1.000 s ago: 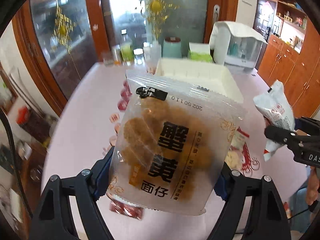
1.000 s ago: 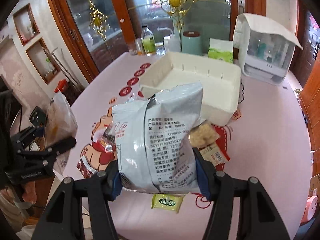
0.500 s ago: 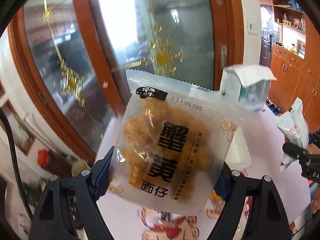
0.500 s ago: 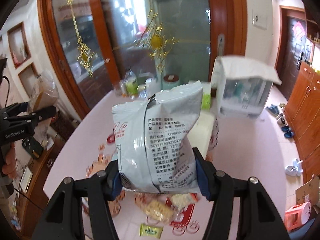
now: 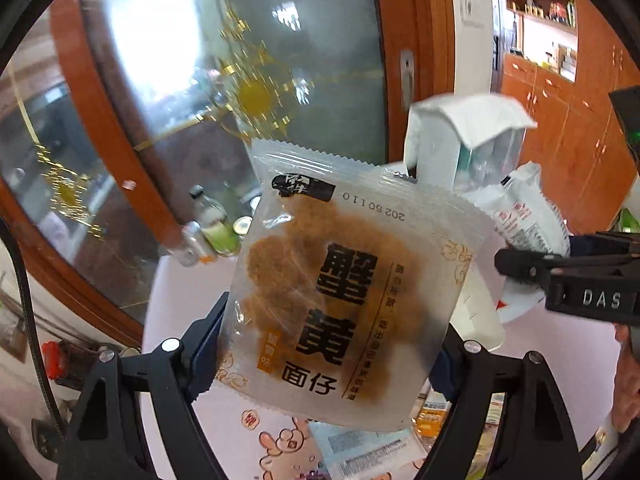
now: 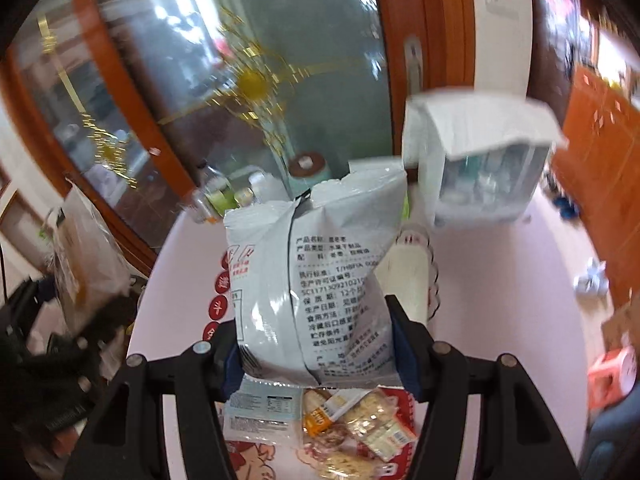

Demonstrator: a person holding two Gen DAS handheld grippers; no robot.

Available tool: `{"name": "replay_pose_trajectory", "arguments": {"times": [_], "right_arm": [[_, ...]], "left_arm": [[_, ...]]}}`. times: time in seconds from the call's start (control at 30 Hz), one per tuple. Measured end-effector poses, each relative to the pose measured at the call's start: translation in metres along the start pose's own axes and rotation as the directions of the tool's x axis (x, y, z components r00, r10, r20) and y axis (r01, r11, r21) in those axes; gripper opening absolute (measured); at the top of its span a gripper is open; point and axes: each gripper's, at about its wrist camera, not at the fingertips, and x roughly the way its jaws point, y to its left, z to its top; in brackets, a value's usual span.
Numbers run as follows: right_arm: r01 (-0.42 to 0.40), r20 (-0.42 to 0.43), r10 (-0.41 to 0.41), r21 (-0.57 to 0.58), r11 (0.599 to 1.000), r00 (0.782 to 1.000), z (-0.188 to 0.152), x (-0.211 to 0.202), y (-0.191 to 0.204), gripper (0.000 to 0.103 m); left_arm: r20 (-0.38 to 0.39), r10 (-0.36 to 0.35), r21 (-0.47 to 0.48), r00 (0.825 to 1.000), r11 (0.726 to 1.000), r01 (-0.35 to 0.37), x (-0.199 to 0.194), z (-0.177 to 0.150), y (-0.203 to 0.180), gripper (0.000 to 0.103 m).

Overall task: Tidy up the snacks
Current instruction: 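Lift both bags and carry them over the white tray, then open both tools to drop the bags into the white tray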

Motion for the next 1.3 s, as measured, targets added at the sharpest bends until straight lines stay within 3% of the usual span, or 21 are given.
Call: {"name": "replay_pose_trajectory", "arguments": {"times": [0.17,0.37,0.43,0.53,0.67,0.8,0.93,1.17,1.3], "right_arm": [[0.03,-0.115,-0.022,0.066,0.997,0.993,-0.005,0.069,-0.001,0.062],[0.118,-0.201,-0.102,0.069,0.991,0.974,-0.022,0.135,0.005,0.064],[0.147,-0.24,-0.125,0.079,0.986,0.963,-0.026,0.151,0.004,0.066],[0.143,-0.265,-0.108,0.116,0.983,0.958,-0.031,0.164,0.001,0.07],[0.171,-0.24,-0.134,0.139,0.976,0.961,-0.036,0.169,0.002,0.083],[0.157,-0.219,-0.123,0.148,0.976,0.968,-0.043,0.163,0.007,0.09],[0.174,-0.205,-0.151,0.099,0.98,0.967,-0.052,0.151,0.023,0.09],[0.111,-0.183,-0.098,0.063,0.992,0.978,-0.077,0.114,0.049,0.09],[0.116,-0.129,-0.115,0.001,0.993,0.985,-0.093,0.078,0.067,0.09]], "left_arm": [[-0.096,-0.059,-0.013,0.994,0.998,0.058,0.079,-0.009,0.008,0.082],[-0.194,-0.061,0.025,0.979,0.997,0.067,0.152,-0.025,0.007,0.087],[-0.215,-0.079,0.024,0.973,0.996,0.086,0.165,-0.033,0.008,0.087],[-0.193,-0.06,0.033,0.979,0.997,0.067,0.169,-0.037,0.01,0.087],[-0.204,-0.07,-0.009,0.976,0.998,0.07,0.179,-0.042,0.023,0.1],[-0.189,-0.101,-0.047,0.977,0.994,0.094,0.17,-0.045,0.037,0.102],[-0.168,-0.152,-0.067,0.974,0.988,0.142,0.151,-0.049,0.046,0.102],[-0.097,-0.248,-0.07,0.964,0.968,0.242,0.091,-0.056,0.051,0.102],[-0.031,-0.277,-0.052,0.96,0.96,0.275,0.046,-0.064,0.049,0.102]]}}
